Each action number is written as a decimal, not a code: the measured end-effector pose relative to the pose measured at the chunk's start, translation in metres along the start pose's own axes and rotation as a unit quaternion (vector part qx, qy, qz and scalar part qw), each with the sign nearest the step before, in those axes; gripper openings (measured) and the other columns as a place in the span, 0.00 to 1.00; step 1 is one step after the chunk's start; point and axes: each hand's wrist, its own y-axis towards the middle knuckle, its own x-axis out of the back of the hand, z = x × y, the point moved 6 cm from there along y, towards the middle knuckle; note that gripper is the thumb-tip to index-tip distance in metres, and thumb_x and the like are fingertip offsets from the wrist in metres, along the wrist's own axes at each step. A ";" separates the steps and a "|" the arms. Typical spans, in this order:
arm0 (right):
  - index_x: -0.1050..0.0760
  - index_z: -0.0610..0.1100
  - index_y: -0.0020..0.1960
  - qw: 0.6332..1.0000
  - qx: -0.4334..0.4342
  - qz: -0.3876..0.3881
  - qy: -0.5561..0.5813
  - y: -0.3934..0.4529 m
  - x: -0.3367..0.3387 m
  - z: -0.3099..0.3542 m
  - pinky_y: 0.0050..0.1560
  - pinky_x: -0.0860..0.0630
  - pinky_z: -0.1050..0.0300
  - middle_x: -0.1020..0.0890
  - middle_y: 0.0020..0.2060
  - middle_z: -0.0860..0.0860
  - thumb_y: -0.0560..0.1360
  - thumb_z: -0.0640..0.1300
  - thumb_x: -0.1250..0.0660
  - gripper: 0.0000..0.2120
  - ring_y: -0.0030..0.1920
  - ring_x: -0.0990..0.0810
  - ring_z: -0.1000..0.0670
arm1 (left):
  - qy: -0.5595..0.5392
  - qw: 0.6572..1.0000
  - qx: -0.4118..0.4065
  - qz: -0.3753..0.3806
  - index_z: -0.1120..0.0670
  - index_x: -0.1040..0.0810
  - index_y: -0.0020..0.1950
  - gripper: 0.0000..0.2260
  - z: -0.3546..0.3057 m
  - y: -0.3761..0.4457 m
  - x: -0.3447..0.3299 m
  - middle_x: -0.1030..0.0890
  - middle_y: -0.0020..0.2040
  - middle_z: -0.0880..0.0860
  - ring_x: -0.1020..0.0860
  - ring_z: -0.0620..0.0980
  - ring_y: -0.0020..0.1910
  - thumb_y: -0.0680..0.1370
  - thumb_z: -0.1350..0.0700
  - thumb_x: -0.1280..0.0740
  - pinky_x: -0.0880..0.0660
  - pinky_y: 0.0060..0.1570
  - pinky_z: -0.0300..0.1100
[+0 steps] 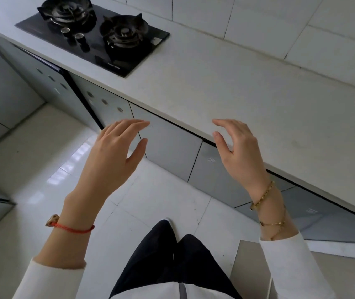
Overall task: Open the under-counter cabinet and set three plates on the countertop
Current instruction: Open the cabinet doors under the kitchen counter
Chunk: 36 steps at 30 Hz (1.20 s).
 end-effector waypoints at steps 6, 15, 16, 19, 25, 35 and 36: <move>0.26 0.41 0.64 1.000 -0.008 0.000 -0.002 -0.025 -0.069 -0.064 0.68 0.30 0.49 0.21 0.60 0.48 0.81 0.45 0.40 0.15 0.64 0.27 0.49 | 0.012 1.000 -0.004 0.009 0.52 0.26 0.67 0.16 0.022 -0.025 -0.091 0.22 0.64 0.49 0.25 0.50 0.65 0.81 0.51 0.41 0.31 0.67 0.49; 0.27 0.41 0.65 1.000 0.004 -0.013 -0.014 -0.050 -0.198 -0.164 0.69 0.33 0.53 0.22 0.61 0.47 0.81 0.46 0.41 0.16 0.66 0.28 0.48 | 0.031 0.999 -0.003 0.004 0.51 0.27 0.68 0.15 0.083 -0.057 -0.243 0.23 0.64 0.48 0.26 0.50 0.64 0.81 0.52 0.40 0.32 0.66 0.47; 0.27 0.41 0.65 1.000 0.009 -0.019 -0.017 -0.052 -0.210 -0.175 0.69 0.33 0.51 0.22 0.61 0.47 0.81 0.46 0.42 0.16 0.66 0.28 0.48 | 0.033 0.999 -0.005 -0.002 0.51 0.27 0.68 0.15 0.091 -0.060 -0.258 0.23 0.64 0.48 0.26 0.50 0.64 0.81 0.52 0.40 0.32 0.65 0.47; 0.27 0.41 0.65 0.998 0.028 -0.046 -0.023 -0.058 -0.244 -0.202 0.68 0.31 0.49 0.21 0.60 0.47 0.81 0.47 0.42 0.16 0.66 0.28 0.47 | 0.044 0.999 -0.017 -0.020 0.51 0.27 0.68 0.15 0.113 -0.070 -0.298 0.22 0.63 0.48 0.26 0.51 0.64 0.81 0.53 0.39 0.31 0.64 0.46; 0.26 0.41 0.64 0.992 0.063 -0.108 -0.023 -0.070 -0.290 -0.236 0.64 0.29 0.45 0.21 0.59 0.47 0.81 0.47 0.42 0.16 0.63 0.27 0.46 | 0.062 0.995 -0.048 -0.063 0.52 0.26 0.68 0.16 0.133 -0.090 -0.359 0.22 0.61 0.49 0.26 0.52 0.62 0.81 0.52 0.39 0.29 0.62 0.48; 0.27 0.42 0.66 0.977 0.102 -0.188 -0.019 -0.079 -0.284 -0.245 0.66 0.30 0.50 0.21 0.60 0.48 0.81 0.46 0.41 0.16 0.64 0.27 0.48 | 0.058 0.986 -0.100 -0.124 0.51 0.27 0.68 0.17 0.119 -0.082 -0.384 0.23 0.62 0.48 0.27 0.51 0.63 0.80 0.51 0.38 0.33 0.60 0.44; 0.27 0.42 0.66 0.976 0.103 -0.192 -0.014 -0.076 -0.280 -0.244 0.67 0.31 0.51 0.21 0.60 0.48 0.81 0.46 0.41 0.16 0.64 0.27 0.48 | 0.049 0.985 -0.105 -0.131 0.51 0.27 0.68 0.17 0.114 -0.075 -0.383 0.23 0.62 0.49 0.27 0.51 0.62 0.80 0.51 0.38 0.32 0.60 0.44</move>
